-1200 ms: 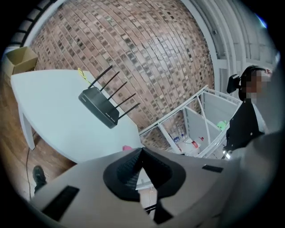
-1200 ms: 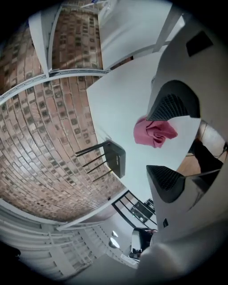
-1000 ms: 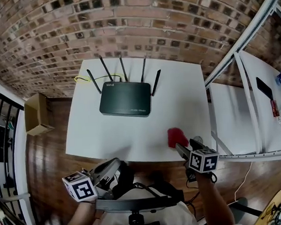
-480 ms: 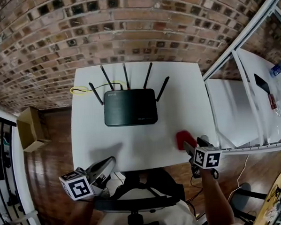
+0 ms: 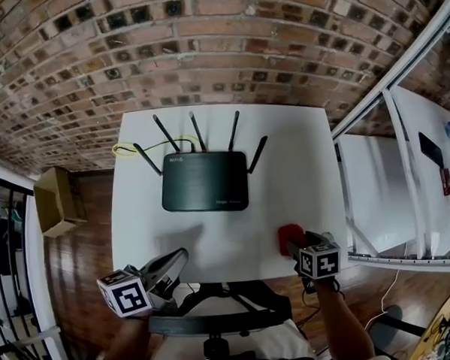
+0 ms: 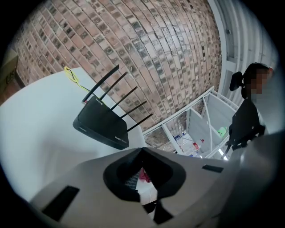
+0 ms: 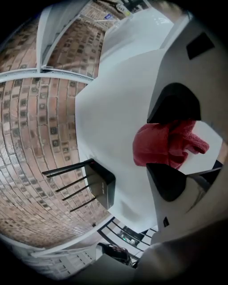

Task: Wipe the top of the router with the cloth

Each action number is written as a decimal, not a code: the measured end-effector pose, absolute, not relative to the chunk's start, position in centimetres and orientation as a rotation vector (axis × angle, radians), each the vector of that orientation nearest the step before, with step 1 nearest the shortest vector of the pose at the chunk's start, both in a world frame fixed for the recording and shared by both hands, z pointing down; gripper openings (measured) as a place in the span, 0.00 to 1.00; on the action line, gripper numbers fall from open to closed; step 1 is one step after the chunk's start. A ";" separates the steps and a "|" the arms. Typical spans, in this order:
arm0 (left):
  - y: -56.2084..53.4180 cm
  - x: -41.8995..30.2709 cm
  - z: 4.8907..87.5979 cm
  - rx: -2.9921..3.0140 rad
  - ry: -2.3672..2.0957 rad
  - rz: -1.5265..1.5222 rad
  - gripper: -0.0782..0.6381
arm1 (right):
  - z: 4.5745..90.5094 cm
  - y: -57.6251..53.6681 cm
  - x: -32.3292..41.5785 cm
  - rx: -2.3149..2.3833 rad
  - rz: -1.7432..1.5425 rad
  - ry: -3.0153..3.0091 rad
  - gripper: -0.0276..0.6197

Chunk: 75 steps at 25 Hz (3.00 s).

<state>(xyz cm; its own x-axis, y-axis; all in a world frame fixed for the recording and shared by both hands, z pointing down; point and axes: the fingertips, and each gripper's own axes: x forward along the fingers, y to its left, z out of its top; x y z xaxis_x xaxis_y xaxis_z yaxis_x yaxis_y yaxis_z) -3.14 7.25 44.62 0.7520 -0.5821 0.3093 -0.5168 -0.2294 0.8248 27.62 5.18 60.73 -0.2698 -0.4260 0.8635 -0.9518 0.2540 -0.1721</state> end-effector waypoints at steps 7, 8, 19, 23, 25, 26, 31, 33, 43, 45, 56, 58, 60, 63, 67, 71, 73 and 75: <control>4.8 -0.4 44.5 1.866 -0.922 -0.073 0.14 | 61.7 4.5 28.2 1.122 0.893 -1.850 0.39; 4.7 -0.3 44.7 1.859 -0.928 -0.075 0.14 | 61.8 4.4 28.2 1.106 0.891 -1.859 0.37; 2.7 -4.2 44.8 1.858 -0.942 -0.122 0.14 | 54.5 -0.8 18.6 1.065 0.774 -2.130 0.28; 2.2 -7.1 44.4 1.885 -0.930 -0.114 0.14 | 51.4 -4.0 11.7 1.030 0.686 -2.241 0.28; 1.8 -8.6 44.1 1.904 -0.931 -0.124 0.14 | 50.2 -5.8 8.4 1.004 0.625 -2.277 0.28; 1.7 -9.3 44.0 1.908 -0.932 -0.124 0.14 | 49.7 -6.7 6.8 0.992 0.597 -2.293 0.28; 0.8 -12.4 42.4 1.932 -0.926 -0.194 0.14 | 47.3 -10.7 -0.3 0.946 0.456 -2.348 0.28; 0.7 -13.6 42.2 1.939 -0.929 -0.203 0.14 | 46.4 -12.0 -2.9 0.928 0.397 -2.368 0.28; -0.2 -17.3 41.9 1.950 -0.946 -0.232 0.14 | 37.0 -17.8 -13.9 0.901 -0.022 -2.522 0.27; -0.4 -17.8 41.8 1.946 -0.957 -0.238 0.14 | 35.5 -18.4 -15.4 0.890 -0.092 -2.538 0.27; -1.0 -18.6 42.3 1.917 -0.983 -0.265 0.14 | 38.6 -18.3 -17.6 0.722 -0.181 -2.477 0.27; -1.1 -18.6 42.6 1.909 -0.987 -0.262 0.14 | 39.1 -18.0 -17.5 0.694 -0.172 -2.483 0.27; -1.1 -18.4 42.8 1.900 -0.986 -0.259 0.14 | 39.6 -17.8 -17.4 0.660 -0.167 -2.487 0.27; -1.2 -18.2 42.8 1.899 -0.986 -0.260 0.14 | 40.3 -17.4 -17.4 0.603 -0.163 -2.490 0.27; -0.9 -18.0 43.0 1.887 -0.987 -0.250 0.14 | 41.0 -17.0 -17.3 0.546 -0.154 -2.487 0.27; -0.9 -18.1 43.1 1.889 -0.995 -0.251 0.14 | 41.9 -16.8 -17.2 0.503 -0.146 -2.473 0.27; -0.9 -18.2 43.0 1.890 -0.999 -0.260 0.14 | 42.5 -16.6 -17.2 0.489 -0.131 -2.464 0.27; -1.0 -18.2 42.8 1.884 -0.996 -0.274 0.14 | 43.2 -16.5 -17.2 0.475 -0.114 -2.454 0.27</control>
<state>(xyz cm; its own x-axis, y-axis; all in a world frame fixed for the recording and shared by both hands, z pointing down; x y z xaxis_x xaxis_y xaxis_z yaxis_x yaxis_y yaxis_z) -18.19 -0.95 42.81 0.6427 -0.7352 0.2155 -0.5216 -0.2140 0.8259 -17.19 -16.47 43.20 -0.7372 -0.3626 0.5702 -0.3083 0.9314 0.1937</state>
